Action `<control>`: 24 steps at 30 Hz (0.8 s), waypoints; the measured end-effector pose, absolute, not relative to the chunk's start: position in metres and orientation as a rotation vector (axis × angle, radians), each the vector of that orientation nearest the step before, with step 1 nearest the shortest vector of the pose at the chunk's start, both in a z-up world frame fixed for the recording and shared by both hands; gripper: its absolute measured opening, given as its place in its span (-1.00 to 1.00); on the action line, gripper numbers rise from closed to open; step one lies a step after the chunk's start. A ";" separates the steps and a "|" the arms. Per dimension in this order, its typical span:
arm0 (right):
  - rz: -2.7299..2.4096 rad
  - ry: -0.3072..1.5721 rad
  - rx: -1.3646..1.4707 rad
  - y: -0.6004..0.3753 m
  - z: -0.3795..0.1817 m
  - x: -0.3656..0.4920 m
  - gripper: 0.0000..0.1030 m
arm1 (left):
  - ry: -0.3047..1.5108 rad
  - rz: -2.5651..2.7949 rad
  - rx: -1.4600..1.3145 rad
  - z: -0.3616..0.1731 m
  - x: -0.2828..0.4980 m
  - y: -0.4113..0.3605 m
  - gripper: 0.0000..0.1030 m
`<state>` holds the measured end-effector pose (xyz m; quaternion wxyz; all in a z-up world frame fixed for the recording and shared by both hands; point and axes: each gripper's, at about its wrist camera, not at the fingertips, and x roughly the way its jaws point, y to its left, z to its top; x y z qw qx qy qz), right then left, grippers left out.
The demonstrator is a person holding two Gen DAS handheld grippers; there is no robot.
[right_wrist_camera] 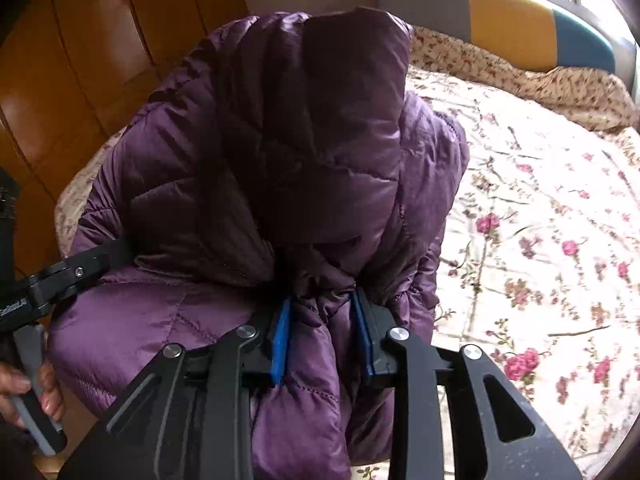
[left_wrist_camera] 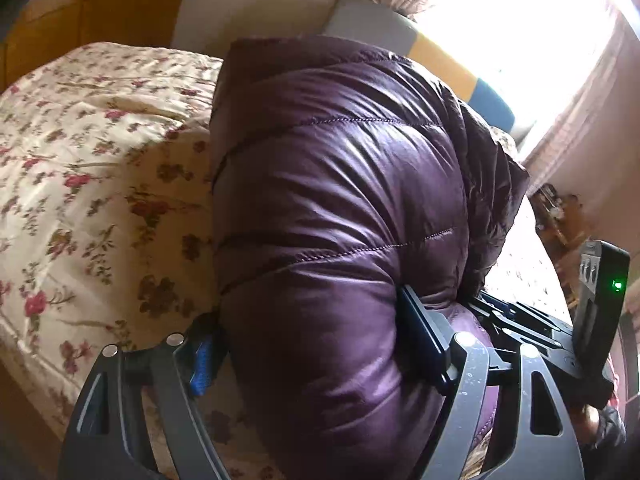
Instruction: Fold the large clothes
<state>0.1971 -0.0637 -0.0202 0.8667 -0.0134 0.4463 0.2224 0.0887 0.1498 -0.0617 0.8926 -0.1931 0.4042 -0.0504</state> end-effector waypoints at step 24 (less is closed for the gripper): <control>0.325 0.841 -0.032 -0.030 0.044 0.154 -0.14 | 0.740 0.017 -0.257 -0.018 0.064 0.150 0.54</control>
